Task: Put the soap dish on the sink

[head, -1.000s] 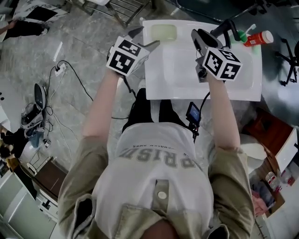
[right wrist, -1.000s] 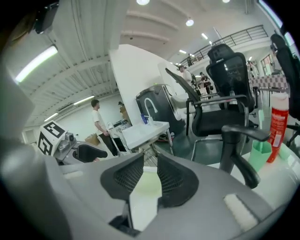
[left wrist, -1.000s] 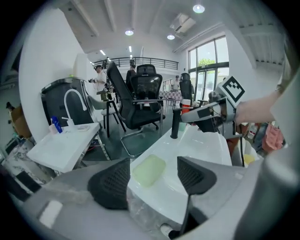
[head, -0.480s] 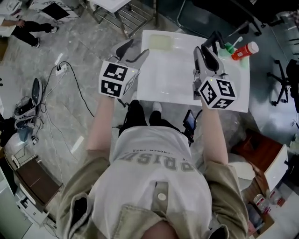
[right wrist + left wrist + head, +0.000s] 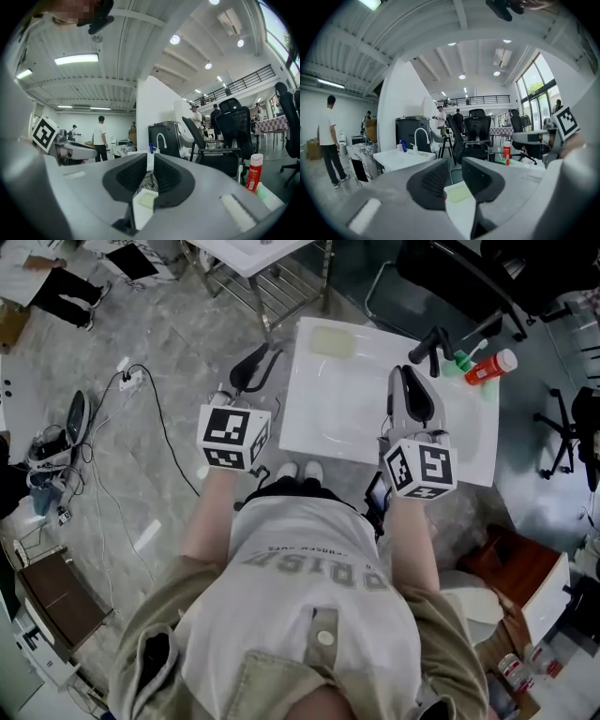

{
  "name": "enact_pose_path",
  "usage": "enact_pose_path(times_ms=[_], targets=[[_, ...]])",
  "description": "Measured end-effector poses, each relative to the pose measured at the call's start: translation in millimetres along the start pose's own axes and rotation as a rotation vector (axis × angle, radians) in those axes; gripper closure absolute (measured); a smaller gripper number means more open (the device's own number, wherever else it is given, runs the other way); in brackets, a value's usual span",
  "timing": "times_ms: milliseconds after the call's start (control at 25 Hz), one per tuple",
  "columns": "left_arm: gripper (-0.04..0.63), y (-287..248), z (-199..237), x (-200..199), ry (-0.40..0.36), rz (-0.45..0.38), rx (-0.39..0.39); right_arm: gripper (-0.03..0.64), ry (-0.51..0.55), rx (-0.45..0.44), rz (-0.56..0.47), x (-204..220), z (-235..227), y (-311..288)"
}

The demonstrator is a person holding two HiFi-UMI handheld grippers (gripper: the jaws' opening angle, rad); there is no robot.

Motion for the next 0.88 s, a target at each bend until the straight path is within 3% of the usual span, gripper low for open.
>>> enact_pose_path(times_ms=[440,880], targets=[[0.588,34,20,-14,0.041,-0.099,0.002,0.611,0.045,0.055,-0.003,-16,43,9],[0.588,49,22,-30,0.022,-0.224,0.015,0.612,0.129,0.114,-0.079,-30,57,22]])
Point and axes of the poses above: the fingertips, and each gripper's own axes: y backward along the fingers, z to its left, x out of its underside, the point moved 3 cm from there along y, backward along the fingers, and after that the axes turned 11 degrees about y, right-handed, at the moved point
